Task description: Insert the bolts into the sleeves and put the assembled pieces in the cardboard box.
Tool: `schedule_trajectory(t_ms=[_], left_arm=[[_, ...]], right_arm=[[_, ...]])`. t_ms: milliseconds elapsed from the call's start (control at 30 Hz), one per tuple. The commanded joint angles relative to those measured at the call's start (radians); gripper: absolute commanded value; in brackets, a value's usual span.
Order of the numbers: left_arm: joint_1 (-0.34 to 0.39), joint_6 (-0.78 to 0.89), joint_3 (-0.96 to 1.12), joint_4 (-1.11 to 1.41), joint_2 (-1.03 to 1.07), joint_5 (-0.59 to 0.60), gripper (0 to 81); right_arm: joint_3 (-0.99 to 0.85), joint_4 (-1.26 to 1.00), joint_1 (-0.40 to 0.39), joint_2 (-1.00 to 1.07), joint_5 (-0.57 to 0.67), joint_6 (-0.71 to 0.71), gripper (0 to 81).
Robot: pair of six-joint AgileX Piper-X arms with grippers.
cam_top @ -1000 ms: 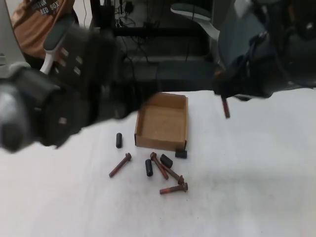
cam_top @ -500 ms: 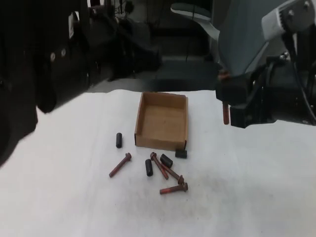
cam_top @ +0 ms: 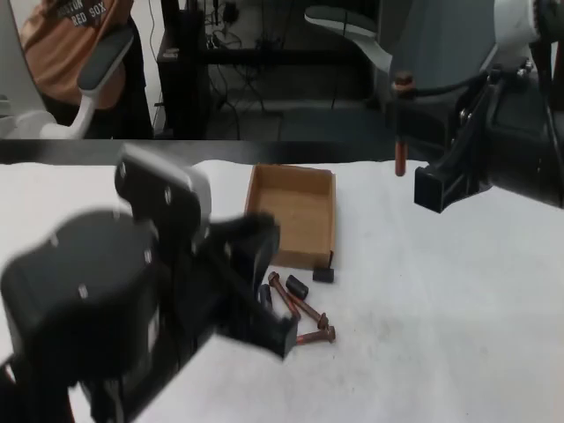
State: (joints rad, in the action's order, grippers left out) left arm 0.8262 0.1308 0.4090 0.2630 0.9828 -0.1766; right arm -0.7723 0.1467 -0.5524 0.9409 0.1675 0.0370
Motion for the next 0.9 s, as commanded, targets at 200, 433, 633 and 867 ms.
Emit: schedule_trajectory(t_ms=[200,433,633,867], left_arm=[[0.076,-0.026,-0.149,0.335,0.093,-0.11,1.8],[0.227,-0.027,-0.169,0.558,0.243,-0.259,1.8],[0.256,-0.079,-0.169,0.717,0.375,-0.279,1.8],[0.254,-0.054,-0.169,0.808,0.386,-0.341,1.8]], right_arm=[[0.149,-0.257,-0.039,-0.003,0.002,-0.087,0.0],[0.159,-0.33,-0.067,0.033,0.039,-0.098,0.0],[0.159,-0.396,-0.122,0.139,0.04,-0.098,0.0],[0.159,-0.47,-0.143,0.205,0.014,-0.098,0.0]])
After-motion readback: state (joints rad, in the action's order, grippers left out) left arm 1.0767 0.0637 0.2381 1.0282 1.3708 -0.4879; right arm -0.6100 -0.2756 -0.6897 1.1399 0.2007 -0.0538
